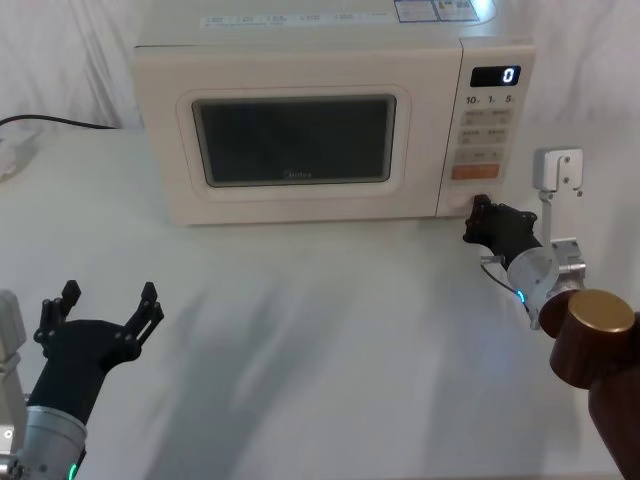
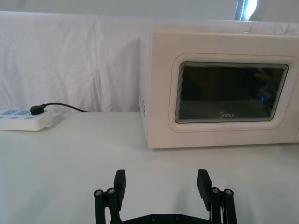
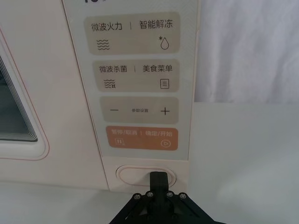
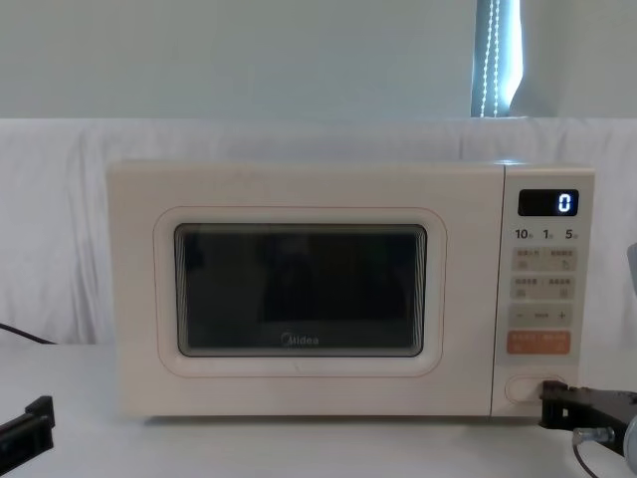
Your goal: Press the button to open the microwave door with one hand; close the microwave door with the other hand.
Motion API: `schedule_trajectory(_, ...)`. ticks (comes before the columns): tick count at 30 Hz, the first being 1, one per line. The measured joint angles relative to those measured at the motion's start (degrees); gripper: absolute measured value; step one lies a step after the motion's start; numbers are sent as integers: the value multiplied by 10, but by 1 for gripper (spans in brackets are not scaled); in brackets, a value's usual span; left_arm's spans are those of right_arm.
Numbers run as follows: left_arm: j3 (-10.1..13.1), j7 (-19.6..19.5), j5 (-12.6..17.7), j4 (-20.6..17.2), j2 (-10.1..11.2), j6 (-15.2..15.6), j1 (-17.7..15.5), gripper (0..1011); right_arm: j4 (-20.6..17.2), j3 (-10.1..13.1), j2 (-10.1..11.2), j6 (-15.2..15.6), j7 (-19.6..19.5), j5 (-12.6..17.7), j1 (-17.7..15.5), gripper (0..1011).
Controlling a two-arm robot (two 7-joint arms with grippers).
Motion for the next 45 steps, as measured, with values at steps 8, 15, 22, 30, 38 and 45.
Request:
schedule_trajectory(8,0,0,0,0,0,0,0,1001,9,1,-2,0,0,-3,7,0)
schedule_trajectory(15,0,0,0,0,0,0,0,1001,17,2,-3,0,0,-6,14,0)
schedule_trajectory(22,0,0,0,0,0,0,0,1001,29,2,-4,-2,1,-8,22,0)
schedule_trajectory(30,0,0,0,0,0,0,0,1001,46,2,-4,-7,6,-10,34,0)
schedule_trajectory(38,0,0,0,0,0,0,0,1001,67,2,-5,-15,8,-11,48,0)
schedule_trajectory(45,0,0,0,0,0,0,0,1001,75,2,-8,-18,8,-12,54,0)
